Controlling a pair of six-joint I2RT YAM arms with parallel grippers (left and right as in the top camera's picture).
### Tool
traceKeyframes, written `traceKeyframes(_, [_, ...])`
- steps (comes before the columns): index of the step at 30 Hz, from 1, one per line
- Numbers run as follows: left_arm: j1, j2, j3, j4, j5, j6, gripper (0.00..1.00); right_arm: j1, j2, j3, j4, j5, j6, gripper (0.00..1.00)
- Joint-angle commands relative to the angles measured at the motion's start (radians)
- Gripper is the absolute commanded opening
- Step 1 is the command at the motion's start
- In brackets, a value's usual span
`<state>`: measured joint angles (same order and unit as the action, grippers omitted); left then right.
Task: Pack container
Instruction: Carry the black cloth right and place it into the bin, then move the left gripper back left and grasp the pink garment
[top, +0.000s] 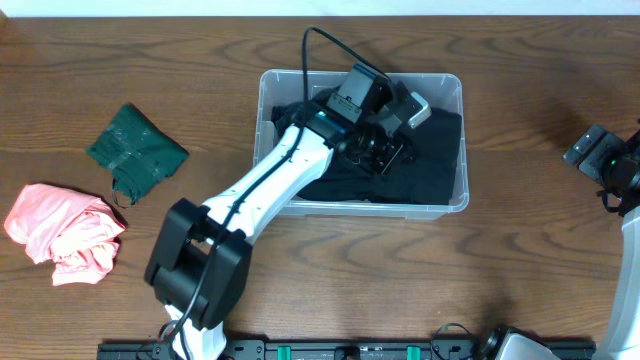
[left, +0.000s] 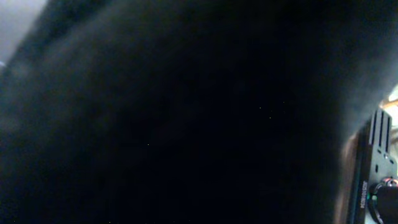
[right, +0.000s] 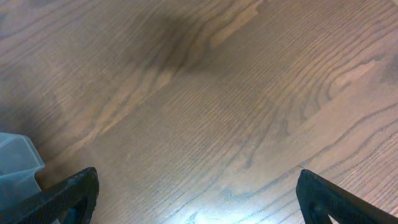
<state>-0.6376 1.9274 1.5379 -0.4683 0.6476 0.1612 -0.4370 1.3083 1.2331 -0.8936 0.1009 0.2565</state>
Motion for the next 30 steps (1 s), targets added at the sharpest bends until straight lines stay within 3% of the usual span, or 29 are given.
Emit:
traceKeyframes(1, [-0.008, 0.032, 0.024, -0.005, 0.019, -0.005, 0.25, -0.003, 0.001, -0.003, -0.001, -0.005, 0.016, 0.99])
traceKeyframes(2, [-0.008, 0.037, 0.024, -0.011, 0.009, -0.005, 0.72, -0.003, 0.001, -0.003, -0.001, -0.005, 0.016, 0.99])
traceKeyframes(3, [-0.005, 0.037, 0.024, -0.021, -0.016, -0.006, 0.98, -0.003, 0.001, -0.003, -0.001, -0.005, 0.016, 0.99])
traceKeyframes(8, [0.042, 0.014, 0.117, -0.220, -0.262, -0.043, 0.98, 0.000, 0.001, -0.003, -0.004, -0.005, 0.016, 0.99])
traceKeyframes(12, [0.103, -0.052, 0.234, -0.375, -0.369, -0.043, 0.98, 0.000, 0.001, -0.003, -0.004, -0.005, 0.016, 0.99])
traceKeyframes(19, [0.262, -0.276, 0.284, -0.494, -0.571, -0.096, 0.98, 0.000, 0.001, -0.003, -0.004, -0.005, 0.015, 0.99])
traceKeyframes(22, [0.392, -0.360, 0.284, -0.565, -0.669, -0.210, 0.98, 0.000, 0.001, -0.003, -0.004, -0.005, 0.015, 0.99])
traceKeyframes(30, [0.935, -0.404, 0.248, -0.719, -0.670, -0.479, 0.98, 0.000, 0.001, -0.003, -0.004, -0.005, 0.015, 0.99])
